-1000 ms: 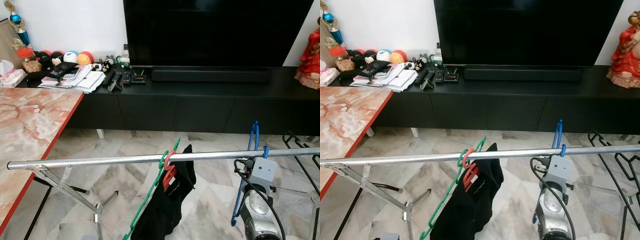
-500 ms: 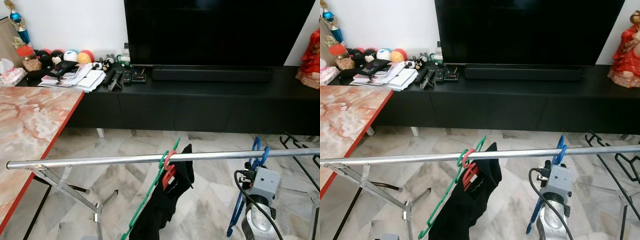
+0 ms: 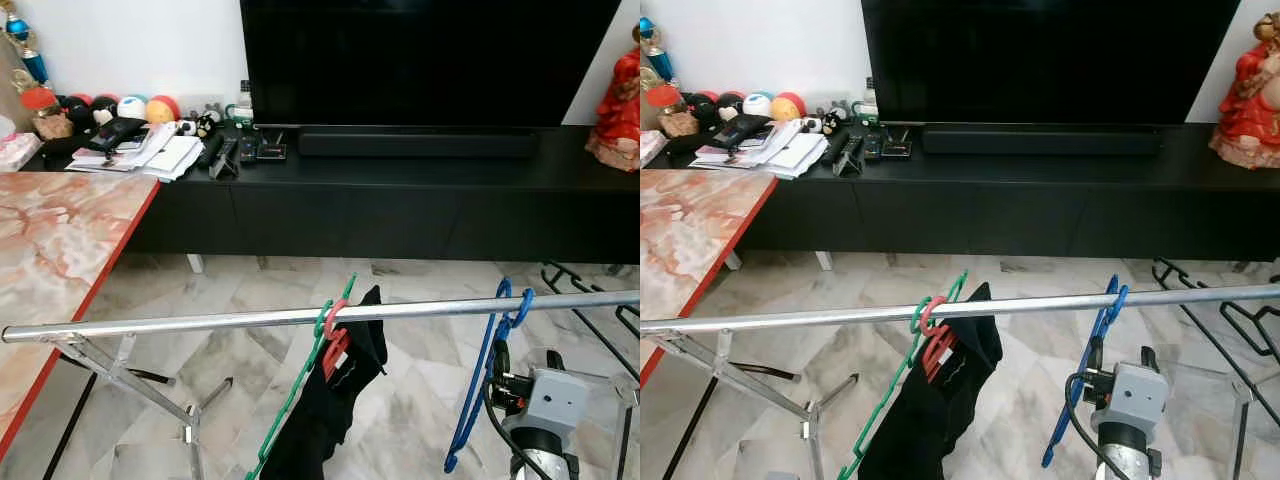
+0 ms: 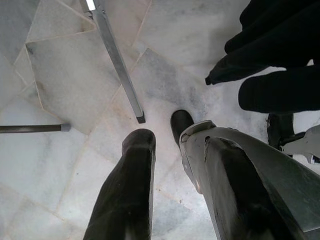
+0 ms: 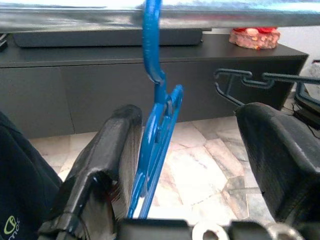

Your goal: Hang hanger

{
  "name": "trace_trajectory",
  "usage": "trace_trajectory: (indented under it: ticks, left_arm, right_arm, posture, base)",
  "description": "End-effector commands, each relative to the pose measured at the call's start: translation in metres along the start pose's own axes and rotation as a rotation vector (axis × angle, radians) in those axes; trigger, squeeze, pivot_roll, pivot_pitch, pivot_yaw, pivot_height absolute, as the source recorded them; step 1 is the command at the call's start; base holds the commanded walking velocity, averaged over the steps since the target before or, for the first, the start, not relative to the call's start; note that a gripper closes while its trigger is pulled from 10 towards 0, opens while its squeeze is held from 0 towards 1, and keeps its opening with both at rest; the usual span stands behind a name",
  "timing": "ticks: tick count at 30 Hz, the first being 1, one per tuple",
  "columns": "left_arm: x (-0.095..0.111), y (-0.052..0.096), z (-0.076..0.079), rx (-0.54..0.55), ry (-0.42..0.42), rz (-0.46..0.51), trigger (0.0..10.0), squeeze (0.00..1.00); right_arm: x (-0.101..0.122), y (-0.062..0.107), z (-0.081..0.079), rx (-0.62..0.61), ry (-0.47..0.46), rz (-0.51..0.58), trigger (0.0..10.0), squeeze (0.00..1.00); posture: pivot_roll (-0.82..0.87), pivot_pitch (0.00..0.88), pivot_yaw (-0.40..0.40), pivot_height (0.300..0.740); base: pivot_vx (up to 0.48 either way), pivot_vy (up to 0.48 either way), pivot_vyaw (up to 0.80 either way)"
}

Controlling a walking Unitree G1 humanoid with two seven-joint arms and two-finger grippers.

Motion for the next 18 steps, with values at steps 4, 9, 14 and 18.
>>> trace_trajectory:
  ticks: [4, 9, 14, 18]
  left_arm:
    - [-0.014, 0.004, -0.003, 0.015, 0.061, -0.041, 10.0, 0.0]
    - [-0.016, 0.004, -0.005, 0.026, 0.075, -0.052, 10.0, 0.0]
    - [-0.02, 0.005, -0.011, 0.068, 0.17, -0.068, 10.0, 0.0]
    - [-0.02, 0.005, -0.012, 0.061, 0.151, -0.072, 10.0, 0.0]
  right_arm:
    - [0.005, -0.004, -0.006, 0.004, -0.039, 0.004, 10.0, 0.0]
    - [0.007, -0.009, -0.017, 0.055, -0.055, -0.005, 10.0, 0.0]
    - [0.001, -0.009, -0.03, 0.127, -0.066, -0.045, 10.0, 0.0]
    - [-0.001, -0.009, -0.036, 0.172, -0.042, -0.057, 10.0, 0.0]
  posture:
    - [-0.07, 0.068, 0.021, 0.74]
    - [-0.07, 0.049, 0.021, 0.74]
    - [-0.06, 0.03, 0.012, 0.74]
    - [-0.06, 0.013, 0.015, 0.74]
  base:
    - [0.0, 0.0, 0.0]
    - [0.0, 0.0, 0.0]
    - [0.0, 0.0, 0.0]
    - [0.0, 0.0, 0.0]
Point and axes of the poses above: a point about 5 cm out from each wrist's last joint towards the gripper, its own y axis pointing back from the gripper into the wrist, its own x axis along the axis of the wrist's last joint, z = x × y, the point moved 2 cm from there along -y, pointing out of the wrist towards the gripper, and after that the axes turned 14 degrees about -y, right-handed, at the moved point
